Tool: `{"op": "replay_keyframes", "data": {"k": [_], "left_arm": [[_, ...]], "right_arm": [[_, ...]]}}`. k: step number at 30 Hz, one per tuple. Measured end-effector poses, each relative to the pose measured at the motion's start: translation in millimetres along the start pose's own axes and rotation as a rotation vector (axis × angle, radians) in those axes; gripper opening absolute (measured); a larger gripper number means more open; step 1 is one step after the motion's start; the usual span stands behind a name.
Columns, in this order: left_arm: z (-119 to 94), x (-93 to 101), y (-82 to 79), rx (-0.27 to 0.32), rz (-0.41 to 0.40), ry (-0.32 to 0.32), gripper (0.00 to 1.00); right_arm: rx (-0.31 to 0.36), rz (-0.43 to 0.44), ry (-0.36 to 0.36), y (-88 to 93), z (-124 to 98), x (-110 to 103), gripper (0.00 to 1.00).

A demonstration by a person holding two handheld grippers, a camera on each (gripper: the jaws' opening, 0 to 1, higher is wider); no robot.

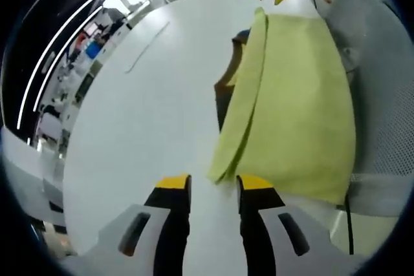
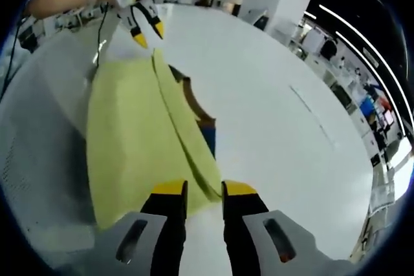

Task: Fold the garment on the visible template until the final outline fits inside the template.

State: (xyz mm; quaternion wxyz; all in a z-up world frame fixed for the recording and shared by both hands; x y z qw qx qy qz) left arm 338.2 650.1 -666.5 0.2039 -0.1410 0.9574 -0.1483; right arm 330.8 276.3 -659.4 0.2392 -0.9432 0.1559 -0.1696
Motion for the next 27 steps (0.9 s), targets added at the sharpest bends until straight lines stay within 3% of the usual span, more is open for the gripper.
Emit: {"op": "replay_keyframes", "data": {"k": [4,27], "left_arm": [[5.0,1.3,1.4,-0.024,0.024,0.002,0.24],[16.9,4.8,0.6,-0.019,0.085,0.003,0.13]], "right_arm": [[-0.012,0.005,-0.006,2.5,2.5,0.4,0.21],[-0.045,-0.037,0.005,8.1,11.3,5.1,0.16]]}}
Point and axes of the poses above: the point that each gripper's makers call its tool centre point, and the gripper's own axes: z roughly forward along the fingers, x roughly to its right, y roughly out of its underside, the point moved 7 cm from there along -z, roughly backward along the fingers, and after that the axes turned 6 degrees about -x, right-handed, at the moved point
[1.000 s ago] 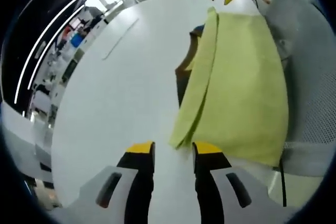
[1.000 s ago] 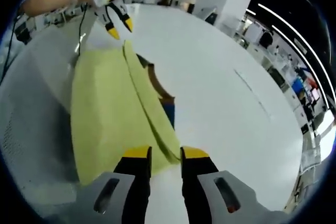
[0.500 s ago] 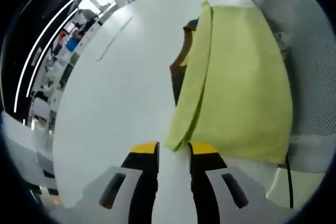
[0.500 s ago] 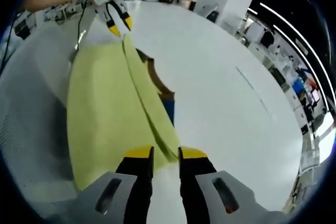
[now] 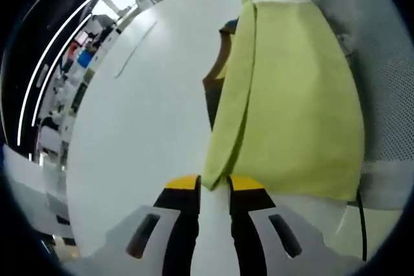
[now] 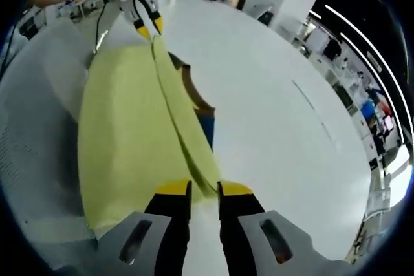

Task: Fold the garment on the visible template until the final outline fits inside the template.

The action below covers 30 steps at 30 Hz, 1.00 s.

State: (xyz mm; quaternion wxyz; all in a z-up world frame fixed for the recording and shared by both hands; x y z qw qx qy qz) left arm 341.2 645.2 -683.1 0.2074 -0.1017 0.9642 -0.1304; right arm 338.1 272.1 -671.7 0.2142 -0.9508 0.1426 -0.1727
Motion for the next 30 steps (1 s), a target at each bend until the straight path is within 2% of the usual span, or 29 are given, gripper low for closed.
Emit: {"op": "replay_keyframes", "data": {"k": [7,10,18,30], "left_arm": [[2.1,-2.4,2.6,-0.009,0.012,-0.012,0.12],[2.8,-5.0,3.6,-0.009,0.024,-0.037,0.11],[3.7,-7.9,5.8,-0.014,0.025,-0.036,0.09],[5.1,-9.8,6.6,-0.017,0.012,-0.03,0.06]], "right_arm": [[-0.011,-0.005,-0.002,2.6,5.1,1.9,0.15],[-0.015,-0.011,0.009,3.0,7.1,5.1,0.14],[-0.063,-0.049,0.012,8.9,15.7,7.4,0.13],[-0.073,-0.029,0.012,13.5,19.3,10.1,0.06]]}}
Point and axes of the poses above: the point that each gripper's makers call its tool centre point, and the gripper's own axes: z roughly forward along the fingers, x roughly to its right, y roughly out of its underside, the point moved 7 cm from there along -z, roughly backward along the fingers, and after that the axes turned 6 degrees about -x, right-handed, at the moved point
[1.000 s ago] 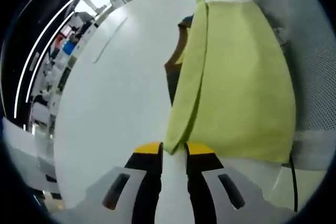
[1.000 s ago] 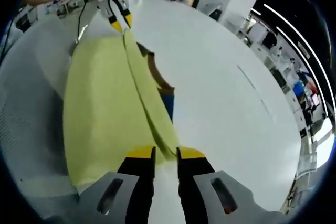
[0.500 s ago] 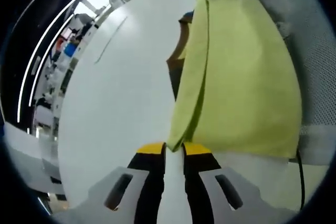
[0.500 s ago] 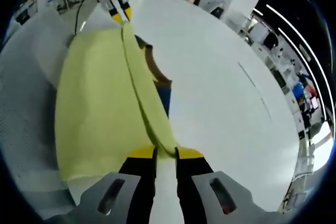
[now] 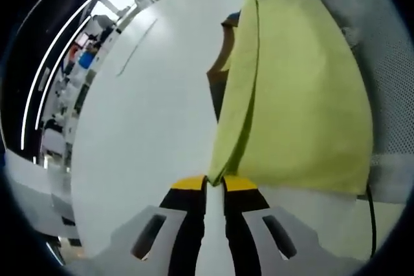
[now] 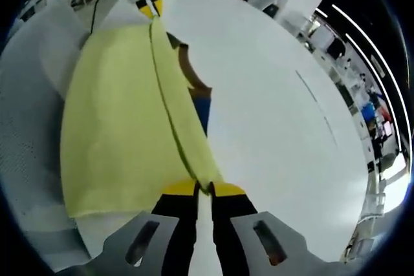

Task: Fold the garment on the visible template until the final outline fits inside the template.

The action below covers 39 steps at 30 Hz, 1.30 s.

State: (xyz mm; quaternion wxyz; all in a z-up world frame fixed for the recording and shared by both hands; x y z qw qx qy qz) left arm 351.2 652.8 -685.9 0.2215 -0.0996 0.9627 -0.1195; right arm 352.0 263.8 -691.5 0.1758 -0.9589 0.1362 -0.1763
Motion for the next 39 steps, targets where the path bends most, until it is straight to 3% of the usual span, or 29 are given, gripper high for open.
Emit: {"op": "replay_keyframes", "data": {"k": [21,39], "left_arm": [[-1.0,1.1,-3.0,0.011,-0.081,0.006,0.02],[2.4,-5.4,-2.0,0.023,-0.152,0.03,0.0]], "right_arm": [[0.017,0.039,0.001,1.0,-1.3,2.6,0.02],[0.015,0.069,0.014,1.7,-0.1,16.9,0.02]]}}
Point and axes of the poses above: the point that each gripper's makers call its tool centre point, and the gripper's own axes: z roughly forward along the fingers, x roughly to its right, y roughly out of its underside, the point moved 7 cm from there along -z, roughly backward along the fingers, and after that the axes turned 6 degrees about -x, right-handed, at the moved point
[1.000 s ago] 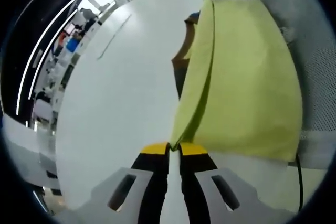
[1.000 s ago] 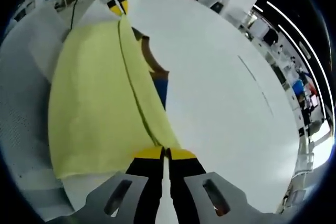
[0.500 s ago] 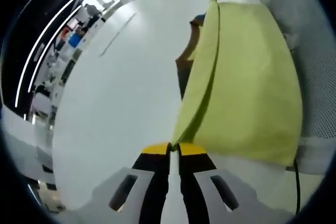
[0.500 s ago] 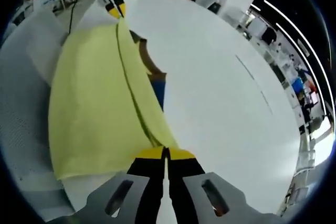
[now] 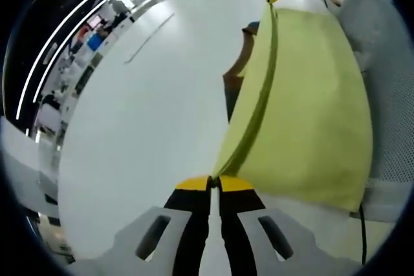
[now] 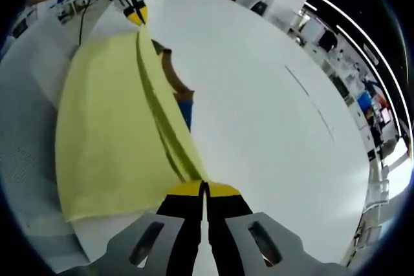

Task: Fold the garment on the visible template until the final outline fits inside the template.

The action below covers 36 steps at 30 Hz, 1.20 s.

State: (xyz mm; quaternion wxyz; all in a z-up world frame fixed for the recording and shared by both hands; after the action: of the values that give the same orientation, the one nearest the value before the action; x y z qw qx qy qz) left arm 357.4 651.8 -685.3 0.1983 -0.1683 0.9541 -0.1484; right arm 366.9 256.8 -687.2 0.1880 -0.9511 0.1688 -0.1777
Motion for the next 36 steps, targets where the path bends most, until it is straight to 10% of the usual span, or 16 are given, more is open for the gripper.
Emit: {"op": "replay_keyframes", "data": {"k": [36], "left_arm": [[16.4,-20.0,0.2,0.003,-0.122,0.044,0.0]], "right_arm": [[-0.012,0.05,-0.032,-0.6,17.9,24.6,0.02]]}}
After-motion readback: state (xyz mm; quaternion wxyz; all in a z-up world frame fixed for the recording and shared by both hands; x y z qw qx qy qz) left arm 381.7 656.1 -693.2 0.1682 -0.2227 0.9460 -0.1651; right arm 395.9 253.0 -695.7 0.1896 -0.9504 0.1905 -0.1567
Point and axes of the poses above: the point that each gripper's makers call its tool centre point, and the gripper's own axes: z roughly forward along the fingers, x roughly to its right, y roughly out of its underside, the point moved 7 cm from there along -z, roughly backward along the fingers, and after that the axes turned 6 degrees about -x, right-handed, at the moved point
